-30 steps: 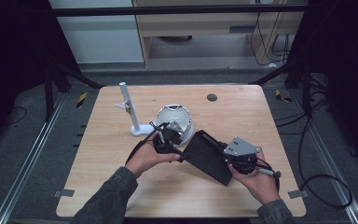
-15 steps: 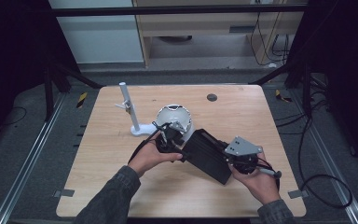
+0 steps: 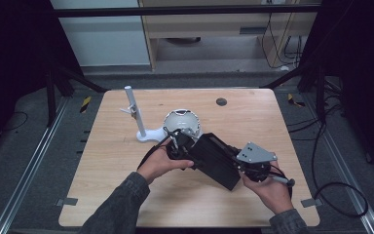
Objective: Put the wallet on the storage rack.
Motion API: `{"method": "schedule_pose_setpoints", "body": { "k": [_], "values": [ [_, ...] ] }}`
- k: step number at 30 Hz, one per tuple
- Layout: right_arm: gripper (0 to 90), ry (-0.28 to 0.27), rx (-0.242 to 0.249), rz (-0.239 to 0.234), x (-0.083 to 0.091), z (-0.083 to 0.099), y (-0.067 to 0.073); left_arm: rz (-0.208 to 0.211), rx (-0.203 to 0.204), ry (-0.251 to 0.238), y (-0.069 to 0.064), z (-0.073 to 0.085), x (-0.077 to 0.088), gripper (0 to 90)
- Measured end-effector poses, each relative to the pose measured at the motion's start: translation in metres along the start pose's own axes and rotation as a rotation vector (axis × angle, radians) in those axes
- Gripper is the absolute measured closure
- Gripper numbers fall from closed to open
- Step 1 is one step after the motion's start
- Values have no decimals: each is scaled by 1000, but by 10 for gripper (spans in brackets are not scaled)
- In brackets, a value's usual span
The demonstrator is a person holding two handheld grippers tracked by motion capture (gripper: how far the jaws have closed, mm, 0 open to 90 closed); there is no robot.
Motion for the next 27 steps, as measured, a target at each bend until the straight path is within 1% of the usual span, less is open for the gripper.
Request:
{"method": "schedule_pose_setpoints", "body": {
  "k": [2, 3, 4, 5, 7, 8, 9, 11, 12, 14, 17, 20, 22, 24, 25, 27],
  "values": [
    [844, -3, 1, -4, 0, 0, 0, -2, 10, -9, 1, -2, 3, 409],
    [843, -5, 2, -5, 0, 0, 0, -9, 2, -9, 2, -3, 5, 462],
    [843, -7, 2, -6, 0, 0, 0, -9, 5, -12, 3, -4, 7, 526],
    [843, -9, 2, -9, 1, 1, 1, -3, 16, -18, 3, -5, 9, 548],
    [843, -12, 0, -16, 1, 2, 1, 24, 26, -22, 2, -7, 15, 639],
    [842, -15, 1, -19, 1, 2, 2, 39, 44, -35, 2, -9, 17, 675],
    [842, -15, -1, -21, 1, 3, 2, 54, 53, -41, 1, -10, 20, 715],
    [841, -16, -4, -24, 2, 5, 1, 62, 61, -51, 0, -12, 26, 775],
    [840, -17, -3, -25, 2, 6, 1, 58, 62, -53, 0, -13, 29, 794],
    [836, -15, -8, -28, 3, 8, 1, 47, 56, -58, 0, -16, 34, 809],
    [817, -12, -9, -31, 3, 10, 1, 20, 27, -52, -2, -22, 42, 815],
    [780, -16, -10, -38, 2, 10, 3, -20, -13, -45, -5, -29, 49, 818],
    [745, -11, -6, -47, 0, 10, 5, -45, -24, -45, -6, -33, 53, 819],
    [685, -3, -8, -58, -2, 11, 8, -68, -40, -42, -5, -38, 57, 821],
    [637, 1, -11, -61, -3, 11, 9, -78, -50, -36, -4, -39, 59, 821],
    [544, 14, -16, -68, -7, 13, 13, -93, -49, -39, -3, -43, 62, 821]
  ]
}}
Point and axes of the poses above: each handheld gripper's, and its own axes: x roughly backward along the jaws, z roughly out of its underside, y roughly to its left, the point moved 6 cm from there along -x, roughly forward along the jaws, and after that the axes turned 11 degrees about -z, right-handed, at the moved point
